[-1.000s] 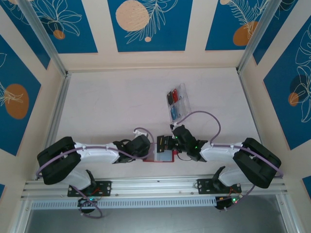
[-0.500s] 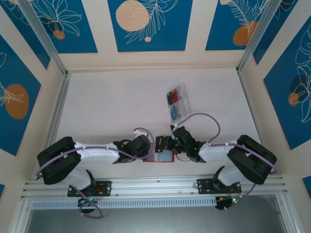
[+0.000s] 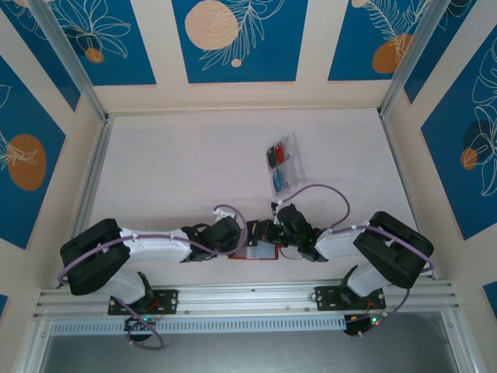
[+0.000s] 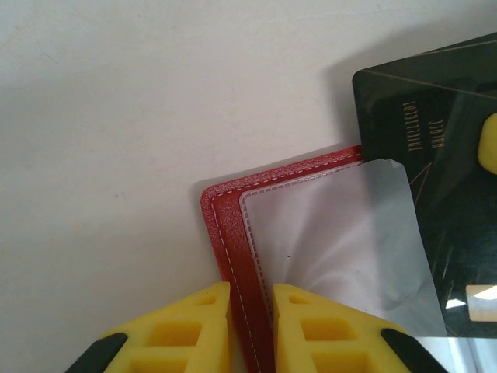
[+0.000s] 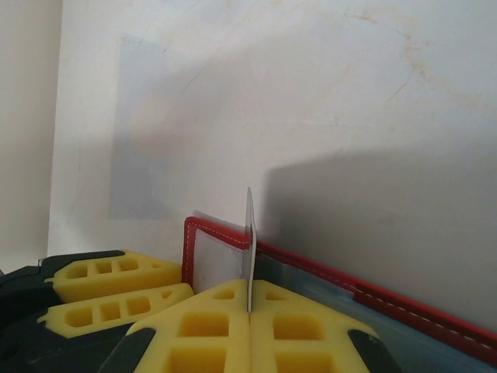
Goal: Put the credit cards into the card holder
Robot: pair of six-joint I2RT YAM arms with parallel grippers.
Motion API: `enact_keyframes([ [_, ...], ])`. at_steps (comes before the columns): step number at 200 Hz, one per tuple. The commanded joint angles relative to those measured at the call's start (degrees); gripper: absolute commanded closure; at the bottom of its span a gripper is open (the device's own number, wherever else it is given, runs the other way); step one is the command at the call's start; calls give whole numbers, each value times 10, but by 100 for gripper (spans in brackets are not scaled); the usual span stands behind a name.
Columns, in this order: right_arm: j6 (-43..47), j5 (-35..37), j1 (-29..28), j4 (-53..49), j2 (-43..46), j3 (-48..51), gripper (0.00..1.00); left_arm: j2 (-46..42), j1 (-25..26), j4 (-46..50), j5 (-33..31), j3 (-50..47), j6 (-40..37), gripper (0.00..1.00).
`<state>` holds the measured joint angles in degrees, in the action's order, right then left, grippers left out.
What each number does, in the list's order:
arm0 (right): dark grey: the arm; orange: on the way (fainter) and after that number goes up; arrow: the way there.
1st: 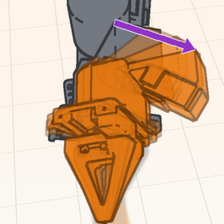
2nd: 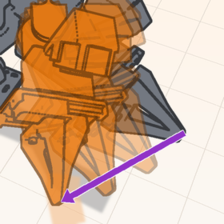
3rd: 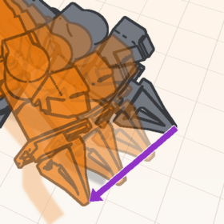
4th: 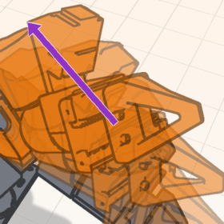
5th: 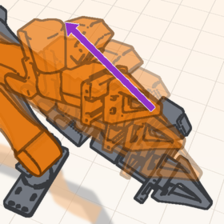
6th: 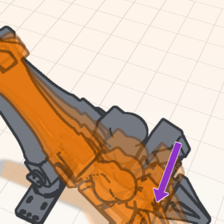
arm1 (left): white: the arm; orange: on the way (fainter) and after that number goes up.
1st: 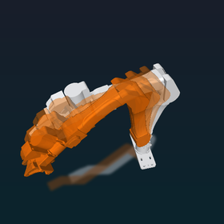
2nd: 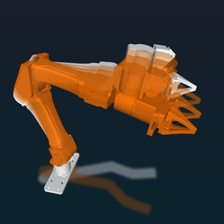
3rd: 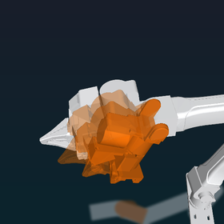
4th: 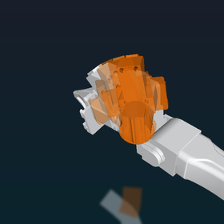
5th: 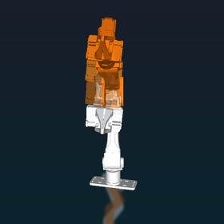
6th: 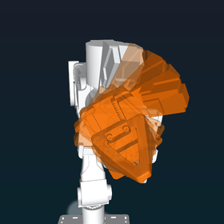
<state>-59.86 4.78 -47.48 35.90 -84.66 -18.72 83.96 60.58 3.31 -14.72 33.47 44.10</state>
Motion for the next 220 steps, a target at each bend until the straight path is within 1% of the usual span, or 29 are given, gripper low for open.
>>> enact_keyframes([
  [1, -9, -6, -11, 8, -14, 7, 100, 21, 14, 35, 24, -12, 5, 83],
  [84, -37, 37, -52, -5, -22, 37, 100, 23, 14, 34, 22, -13, 6, 83],
  [161, -68, 77, -70, -39, -11, 58, 100, 24, 14, 32, 22, -15, 6, 83],
  [220, -100, 100, -88, -53, -22, 64, 100, 27, 15, 30, 24, -14, 5, 82],
])
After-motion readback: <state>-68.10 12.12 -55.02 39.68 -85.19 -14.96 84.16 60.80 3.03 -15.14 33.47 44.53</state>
